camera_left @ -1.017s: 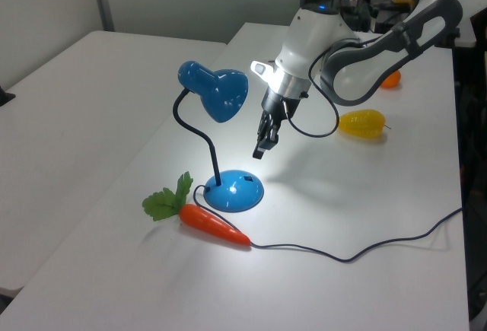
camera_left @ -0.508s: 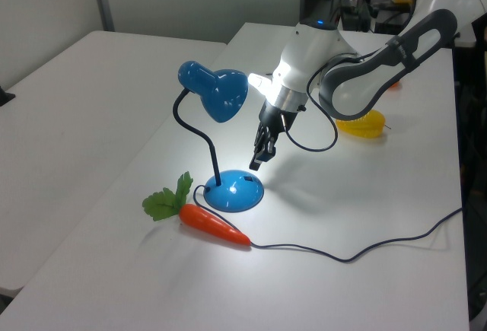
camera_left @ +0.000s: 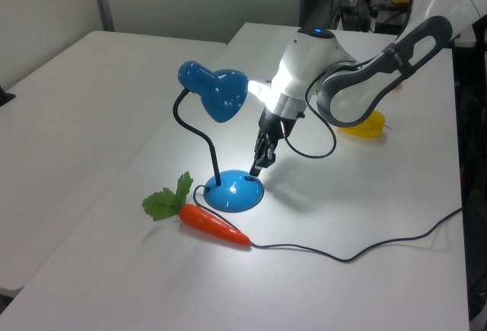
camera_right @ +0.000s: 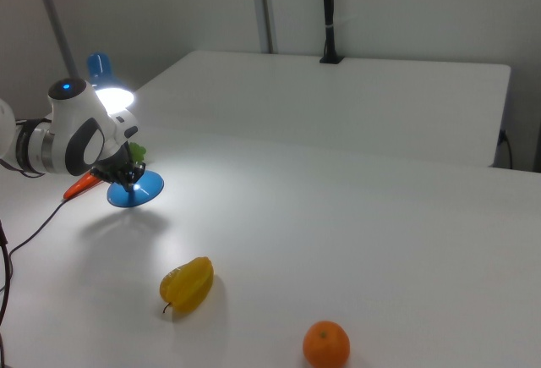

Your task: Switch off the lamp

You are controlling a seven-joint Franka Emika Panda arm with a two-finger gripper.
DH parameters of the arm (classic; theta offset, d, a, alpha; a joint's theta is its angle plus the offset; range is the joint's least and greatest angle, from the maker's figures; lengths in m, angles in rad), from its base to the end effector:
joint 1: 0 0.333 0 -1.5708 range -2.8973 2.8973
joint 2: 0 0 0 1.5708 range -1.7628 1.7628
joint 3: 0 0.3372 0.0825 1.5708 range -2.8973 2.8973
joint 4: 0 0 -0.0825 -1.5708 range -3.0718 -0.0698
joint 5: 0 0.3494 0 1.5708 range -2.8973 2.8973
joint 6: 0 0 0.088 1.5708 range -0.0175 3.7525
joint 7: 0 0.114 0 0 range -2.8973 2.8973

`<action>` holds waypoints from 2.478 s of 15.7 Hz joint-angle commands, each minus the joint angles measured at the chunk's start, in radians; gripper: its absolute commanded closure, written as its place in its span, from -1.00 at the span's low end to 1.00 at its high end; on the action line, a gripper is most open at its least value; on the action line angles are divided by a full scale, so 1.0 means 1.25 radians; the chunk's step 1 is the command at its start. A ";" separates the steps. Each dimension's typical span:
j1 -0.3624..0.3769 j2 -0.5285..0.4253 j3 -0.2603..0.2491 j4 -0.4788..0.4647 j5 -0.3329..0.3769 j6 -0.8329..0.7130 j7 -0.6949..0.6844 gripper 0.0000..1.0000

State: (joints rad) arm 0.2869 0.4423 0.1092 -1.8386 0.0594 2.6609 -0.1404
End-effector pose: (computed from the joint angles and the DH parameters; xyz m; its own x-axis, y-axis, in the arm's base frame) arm 0.6141 0.2461 0.3654 0.8289 0.4121 0.3782 0.4591 -0.8875 -0.0391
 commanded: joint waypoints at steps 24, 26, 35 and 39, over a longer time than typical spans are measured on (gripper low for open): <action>0.006 0.022 -0.001 -0.030 -0.016 0.062 -0.012 1.00; 0.004 0.020 -0.001 -0.031 -0.016 0.058 -0.012 1.00; 0.000 -0.020 0.000 -0.053 -0.018 -0.031 -0.013 1.00; -0.012 -0.074 0.000 -0.052 -0.018 -0.117 -0.014 1.00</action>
State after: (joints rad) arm 0.2877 0.4365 0.1089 -1.8645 0.0509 2.6120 -0.1450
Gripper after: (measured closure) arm 0.991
